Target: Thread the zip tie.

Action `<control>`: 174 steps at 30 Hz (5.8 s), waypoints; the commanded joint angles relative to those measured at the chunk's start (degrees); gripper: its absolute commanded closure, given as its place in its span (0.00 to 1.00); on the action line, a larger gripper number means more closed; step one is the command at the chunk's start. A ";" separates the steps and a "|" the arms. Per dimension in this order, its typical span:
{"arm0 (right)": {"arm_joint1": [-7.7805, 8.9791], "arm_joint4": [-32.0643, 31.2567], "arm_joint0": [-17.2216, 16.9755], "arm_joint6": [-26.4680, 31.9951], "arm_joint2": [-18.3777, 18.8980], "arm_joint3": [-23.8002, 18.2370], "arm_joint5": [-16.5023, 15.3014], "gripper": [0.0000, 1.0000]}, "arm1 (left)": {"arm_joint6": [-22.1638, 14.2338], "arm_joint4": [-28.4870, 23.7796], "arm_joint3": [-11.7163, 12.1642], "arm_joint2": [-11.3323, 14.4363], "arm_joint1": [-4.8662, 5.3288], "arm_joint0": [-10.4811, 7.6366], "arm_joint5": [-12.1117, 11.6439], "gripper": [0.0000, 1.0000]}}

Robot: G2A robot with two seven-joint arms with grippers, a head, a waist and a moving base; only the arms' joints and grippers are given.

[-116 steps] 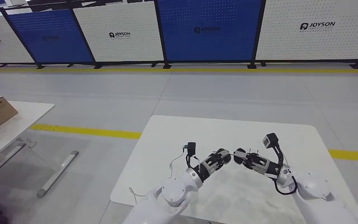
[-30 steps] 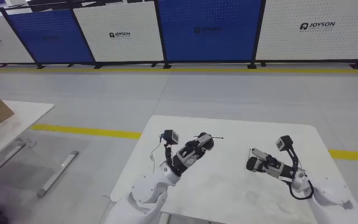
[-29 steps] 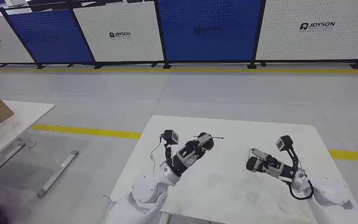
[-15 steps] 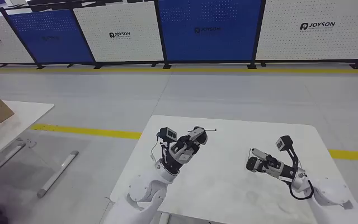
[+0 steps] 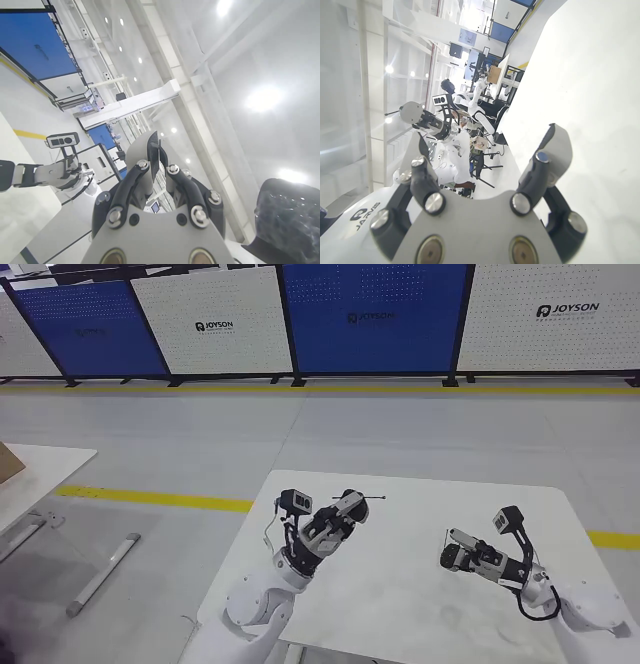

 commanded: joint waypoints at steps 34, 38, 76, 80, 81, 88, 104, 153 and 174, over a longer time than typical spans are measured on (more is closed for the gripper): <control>0.00 0.00 0.00 0.00 0.00 0.00 0.00 0.00 | 2.31 7.89 -0.42 0.42 0.21 0.79 -1.37 1.00; 0.00 0.00 0.00 0.00 0.00 0.00 0.00 0.00 | 2.48 8.21 -0.66 0.39 0.16 0.89 -1.37 1.00; 0.00 0.00 0.00 0.00 0.00 0.00 0.00 0.00 | 8.39 25.07 22.29 9.90 -0.87 -3.87 2.02 1.00; 0.00 0.00 0.00 0.00 0.00 0.00 0.00 0.00 | 7.32 25.00 24.59 10.62 -0.95 -5.07 2.78 1.00; 0.00 0.00 0.00 0.00 0.00 0.00 0.00 0.00 | 7.39 24.81 24.83 10.75 -0.99 -5.18 2.37 1.00; -0.02 -0.17 -0.11 -0.61 0.02 -0.27 0.03 0.00 | 7.34 24.49 24.88 10.83 -1.01 -5.18 2.21 1.00; 1.90 -28.17 13.26 9.73 -1.75 -2.91 14.52 0.00 | 7.34 24.49 24.88 10.83 -1.01 -5.18 2.21 1.00; -4.05 -48.33 31.27 10.62 -24.09 12.85 13.15 0.00 | 7.34 24.49 24.88 10.83 -1.01 -5.18 2.21 1.00; -4.20 -46.59 29.49 8.75 -23.44 17.32 9.15 0.00 | 7.34 24.49 24.88 10.83 -1.01 -5.18 2.21 1.00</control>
